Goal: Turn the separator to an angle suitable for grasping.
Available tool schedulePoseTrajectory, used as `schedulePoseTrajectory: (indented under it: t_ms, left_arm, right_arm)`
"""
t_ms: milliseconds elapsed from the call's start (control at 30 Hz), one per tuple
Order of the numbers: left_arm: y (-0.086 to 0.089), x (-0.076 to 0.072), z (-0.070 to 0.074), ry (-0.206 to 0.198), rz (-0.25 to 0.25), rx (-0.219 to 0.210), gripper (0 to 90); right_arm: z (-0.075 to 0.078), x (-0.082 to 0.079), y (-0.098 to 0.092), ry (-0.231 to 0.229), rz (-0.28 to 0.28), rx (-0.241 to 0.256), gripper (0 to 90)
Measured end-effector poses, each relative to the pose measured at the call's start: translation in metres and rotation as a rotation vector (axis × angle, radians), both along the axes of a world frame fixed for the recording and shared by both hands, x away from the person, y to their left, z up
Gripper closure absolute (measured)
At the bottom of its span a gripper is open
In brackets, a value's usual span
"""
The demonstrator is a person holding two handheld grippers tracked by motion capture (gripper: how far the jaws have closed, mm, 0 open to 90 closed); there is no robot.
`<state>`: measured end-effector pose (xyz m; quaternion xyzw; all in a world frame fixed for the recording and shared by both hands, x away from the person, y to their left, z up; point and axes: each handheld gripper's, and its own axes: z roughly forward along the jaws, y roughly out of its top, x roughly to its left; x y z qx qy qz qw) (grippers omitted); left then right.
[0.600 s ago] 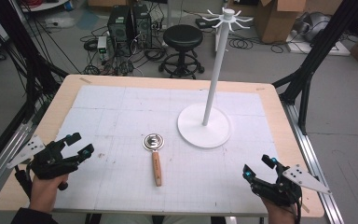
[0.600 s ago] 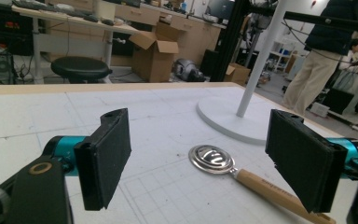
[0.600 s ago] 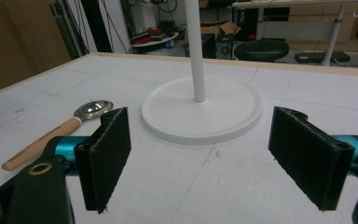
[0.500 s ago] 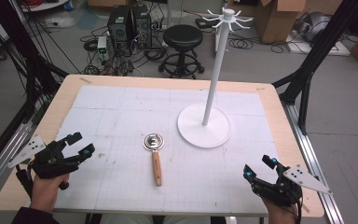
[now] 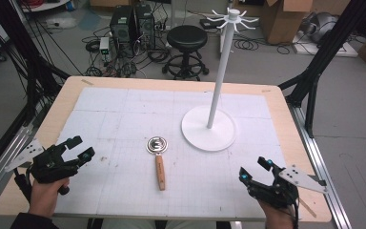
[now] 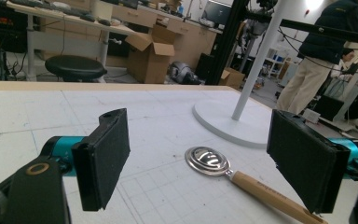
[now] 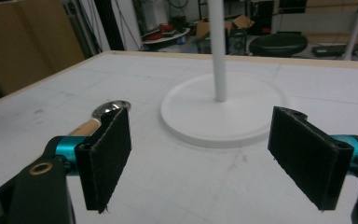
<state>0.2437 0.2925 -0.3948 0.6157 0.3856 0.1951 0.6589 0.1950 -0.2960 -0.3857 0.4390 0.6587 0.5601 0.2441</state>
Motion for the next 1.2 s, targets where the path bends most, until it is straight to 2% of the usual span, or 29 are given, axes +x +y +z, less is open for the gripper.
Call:
schedulePoseTrajectory:
  t_ms: [33,67,100,133,167,200,267,367,400,433,467,500,567,600,633,667,767,800,867,900,933,1000,1200]
  left_arm:
    - [0.000,0.000,0.000,0.001,-0.001,-0.002,21.6]
    - [-0.001,0.000,0.000,0.002,-0.002,-0.005,21.6]
    - [-0.002,0.001,-0.002,0.009,-0.011,0.001,21.6]
    - [-0.002,0.001,-0.002,0.010,-0.015,0.006,21.7]
    - [-0.002,0.001,-0.002,0.010,-0.015,0.006,21.8]
    - [-0.002,0.002,-0.003,0.015,-0.020,0.012,21.8]
    - [-0.003,0.003,-0.004,0.024,-0.024,0.016,22.0]
    - [-0.003,0.003,-0.006,0.035,-0.027,0.018,23.0]
    - [-0.003,0.003,-0.006,0.035,-0.027,0.018,23.0]
    - [-0.003,0.004,-0.006,0.037,-0.027,0.019,23.0]
    - [-0.001,0.004,-0.006,0.037,-0.027,0.018,23.0]
    - [-0.001,0.004,-0.006,0.037,-0.027,0.018,23.0]
    - [0.000,0.004,-0.006,0.034,-0.024,0.010,23.0]
    - [0.002,0.004,-0.006,0.032,-0.019,0.010,22.9]
    - [0.002,0.004,-0.006,0.032,-0.019,0.010,23.0]
    - [0.003,0.004,-0.007,0.033,-0.019,0.008,23.0]
    - [0.003,0.005,-0.007,0.037,-0.016,0.008,23.0]
    - [0.004,0.005,-0.007,0.038,-0.016,0.009,23.0]
    - [0.004,0.005,-0.007,0.039,-0.014,0.006,23.0]
    - [0.004,0.004,-0.007,0.036,-0.013,0.006,23.0]
    - [0.005,0.004,-0.007,0.035,-0.012,0.008,23.0]
    - [0.006,0.005,-0.007,0.038,-0.012,0.005,23.1]
    - [0.007,0.005,-0.007,0.039,-0.009,-0.003,23.1]
  right_arm:
    - [0.000,0.005,0.014,0.020,0.003,-0.009,30.4]
    - [0.000,0.005,0.014,0.020,0.003,-0.009,30.4]
    - [-0.001,0.011,0.030,0.049,0.051,-0.009,38.5]
    - [-0.002,0.014,0.038,0.054,0.086,-0.016,43.6]
    - [-0.002,0.014,0.038,0.054,0.086,-0.016,43.6]
    - [-0.003,0.021,0.057,0.071,0.163,-0.026,59.4]
    - [-0.005,0.029,0.074,0.099,0.228,-0.045,73.7]
    - [-0.009,0.042,0.106,0.139,0.322,-0.083,87.9]
    - [-0.009,0.042,0.106,0.139,0.322,-0.083,87.9]
    - [-0.011,0.047,0.119,0.158,0.359,-0.085,89.1]
    - [-0.014,0.054,0.140,0.195,0.407,-0.093,89.2]
    - [-0.014,0.054,0.140,0.195,0.407,-0.093,89.2]
    - [-0.019,0.062,0.166,0.207,0.449,-0.118,89.2]
    - [-0.020,0.064,0.175,0.209,0.465,-0.128,89.2]
    - [-0.020,0.064,0.175,0.209,0.465,-0.128,89.2]
    - [-0.021,0.066,0.187,0.210,0.485,-0.157,89.2]
    - [-0.021,0.067,0.197,0.210,0.496,-0.184,89.2]
    - [-0.021,0.068,0.206,0.207,0.508,-0.213,89.2]
    - [-0.021,0.068,0.210,0.209,0.519,-0.224,89.2]
    - [-0.023,0.068,0.218,0.206,0.532,-0.250,89.2]
    - [-0.023,0.068,0.218,0.206,0.532,-0.250,89.2]
    - [-0.028,0.068,0.227,0.223,0.551,-0.288,89.2]
    - [-0.033,0.068,0.241,0.238,0.590,-0.341,89.2]
